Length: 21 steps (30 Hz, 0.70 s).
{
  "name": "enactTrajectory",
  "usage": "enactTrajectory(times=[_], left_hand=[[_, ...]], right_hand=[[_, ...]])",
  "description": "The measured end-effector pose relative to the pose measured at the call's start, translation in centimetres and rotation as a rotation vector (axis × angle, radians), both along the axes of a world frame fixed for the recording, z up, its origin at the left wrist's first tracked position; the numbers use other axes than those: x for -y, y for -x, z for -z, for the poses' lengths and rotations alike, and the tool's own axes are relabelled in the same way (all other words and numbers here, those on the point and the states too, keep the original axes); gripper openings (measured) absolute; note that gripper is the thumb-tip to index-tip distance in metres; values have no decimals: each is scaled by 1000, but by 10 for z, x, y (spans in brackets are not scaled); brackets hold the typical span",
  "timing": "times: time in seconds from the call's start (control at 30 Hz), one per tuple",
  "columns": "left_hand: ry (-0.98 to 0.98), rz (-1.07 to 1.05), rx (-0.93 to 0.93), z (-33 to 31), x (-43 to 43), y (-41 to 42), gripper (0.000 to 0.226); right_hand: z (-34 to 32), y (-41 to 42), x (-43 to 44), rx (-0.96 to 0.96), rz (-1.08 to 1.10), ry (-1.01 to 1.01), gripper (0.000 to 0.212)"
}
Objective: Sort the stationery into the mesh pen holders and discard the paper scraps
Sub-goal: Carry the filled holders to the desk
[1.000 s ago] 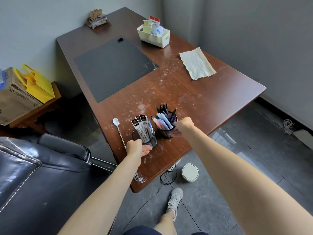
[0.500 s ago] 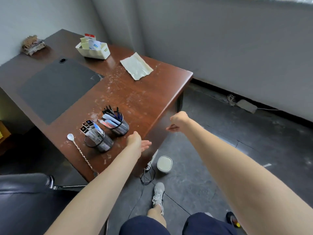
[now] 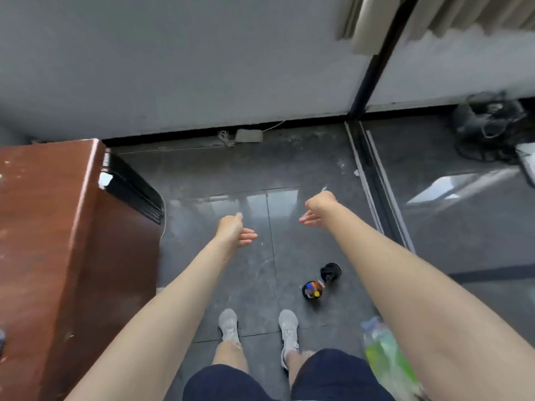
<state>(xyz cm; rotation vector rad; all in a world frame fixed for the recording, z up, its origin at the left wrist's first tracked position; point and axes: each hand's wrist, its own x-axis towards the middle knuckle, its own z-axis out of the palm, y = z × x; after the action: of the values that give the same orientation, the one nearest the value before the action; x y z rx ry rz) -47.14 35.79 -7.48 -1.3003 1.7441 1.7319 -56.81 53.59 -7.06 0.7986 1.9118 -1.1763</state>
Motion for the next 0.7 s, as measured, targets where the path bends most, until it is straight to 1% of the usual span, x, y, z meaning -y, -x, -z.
enactTrajectory(times=[0.03, 0.1, 0.17, 0.23, 0.3, 0.37, 0.53, 0.6, 0.67, 0.7], left_hand=[[-17, 71, 8, 8, -20, 10, 41], [-51, 189, 24, 27, -56, 24, 38], [-81, 296, 52, 56, -84, 32, 36], [-80, 408, 82, 95, -107, 36, 32], [-68, 481, 139, 135, -122, 36, 23], [-50, 538, 187, 180, -132, 35, 16], [9, 657, 282, 289, -149, 22, 13], [19, 682, 315, 330, -157, 18, 12], [13, 703, 348, 371, -165, 14, 13], [12, 700, 357, 390, -169, 13, 15]], right_hand=[[11, 1, -21, 19, 59, -16, 33], [33, -5, -57, 40, 119, -59, 24], [61, -14, -84, 100, 184, -68, 19], [96, -27, -105, 161, 261, -52, 22], [127, -39, -121, 199, 330, -52, 28], [164, -51, -133, 214, 353, -64, 26], [263, -77, -157, 290, 414, -48, 25], [307, -83, -169, 322, 418, -35, 19], [351, -86, -180, 341, 406, -60, 10], [370, -88, -186, 341, 398, -74, 9]])
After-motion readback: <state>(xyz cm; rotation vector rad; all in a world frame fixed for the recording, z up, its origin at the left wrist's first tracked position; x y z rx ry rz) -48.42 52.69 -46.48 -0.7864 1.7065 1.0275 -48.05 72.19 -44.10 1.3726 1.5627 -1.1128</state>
